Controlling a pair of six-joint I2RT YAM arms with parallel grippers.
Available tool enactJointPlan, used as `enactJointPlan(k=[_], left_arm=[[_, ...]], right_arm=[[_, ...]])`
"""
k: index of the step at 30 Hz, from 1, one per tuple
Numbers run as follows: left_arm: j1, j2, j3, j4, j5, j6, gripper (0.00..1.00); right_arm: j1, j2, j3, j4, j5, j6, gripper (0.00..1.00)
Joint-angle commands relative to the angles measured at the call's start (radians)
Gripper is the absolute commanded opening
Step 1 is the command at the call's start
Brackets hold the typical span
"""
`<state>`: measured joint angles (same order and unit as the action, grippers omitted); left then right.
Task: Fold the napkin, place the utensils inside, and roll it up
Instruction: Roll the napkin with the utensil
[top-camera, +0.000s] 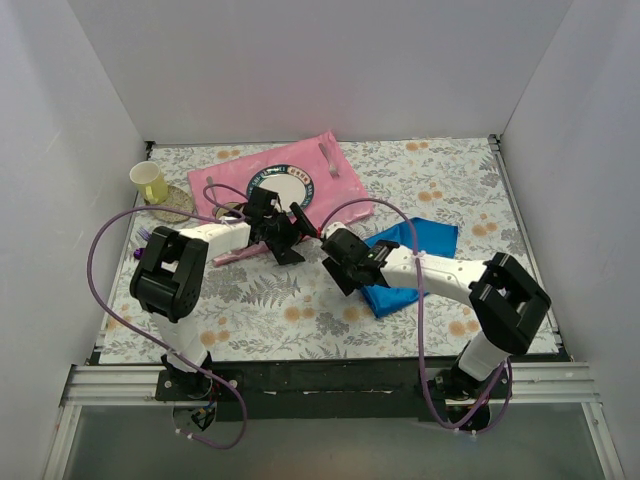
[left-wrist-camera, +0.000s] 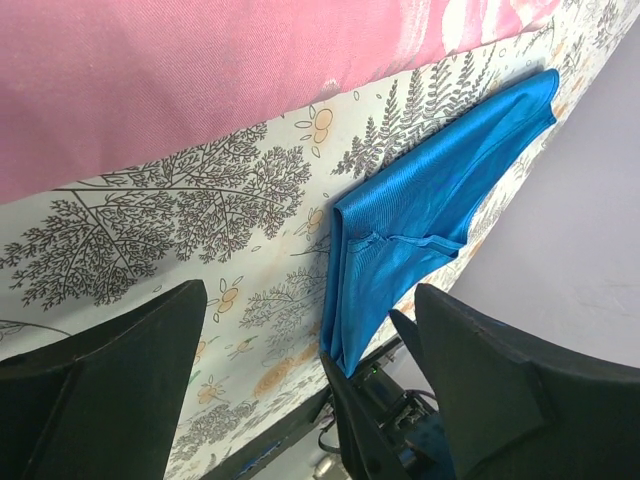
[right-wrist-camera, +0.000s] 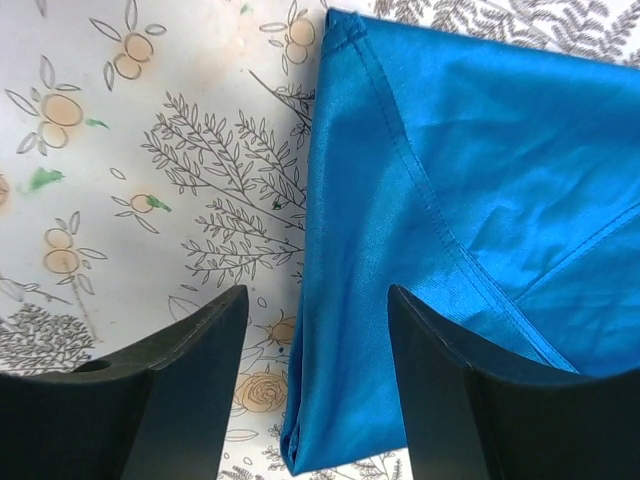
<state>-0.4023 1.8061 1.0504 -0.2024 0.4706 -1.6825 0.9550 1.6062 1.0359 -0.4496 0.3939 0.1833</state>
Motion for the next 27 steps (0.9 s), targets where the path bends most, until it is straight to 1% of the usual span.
enactJointPlan(k=[1, 6, 14, 21, 25, 27], left_arm=[[0.0, -0.07, 0.031, -0.045, -0.045, -0.013, 0.85], [0.005, -0.085, 0.019, -0.049, -0.081, -0.02, 0.85], [0.008, -0.074, 0.008, -0.037, -0.059, -0.017, 0.83], [0.008, -0.105, -0.021, -0.037, -0.069, -0.013, 0.84], [0.008, -0.108, -0.044, -0.031, -0.066, -0.013, 0.84], [0.008, -0.113, -0.049, -0.029, -0.066, -0.009, 0.84]], right_arm=[[-0.001, 0.047, -0.01, 0.011, 0.032, 0.001, 0.64], [-0.001, 0.07, -0.025, 0.028, 0.057, -0.002, 0.61], [-0.008, 0.113, -0.053, 0.057, 0.079, 0.011, 0.58], [-0.036, 0.116, -0.112, 0.081, 0.08, 0.051, 0.47], [-0.047, 0.121, -0.128, 0.089, 0.088, 0.054, 0.45], [-0.056, 0.115, -0.132, 0.095, 0.074, 0.045, 0.41]])
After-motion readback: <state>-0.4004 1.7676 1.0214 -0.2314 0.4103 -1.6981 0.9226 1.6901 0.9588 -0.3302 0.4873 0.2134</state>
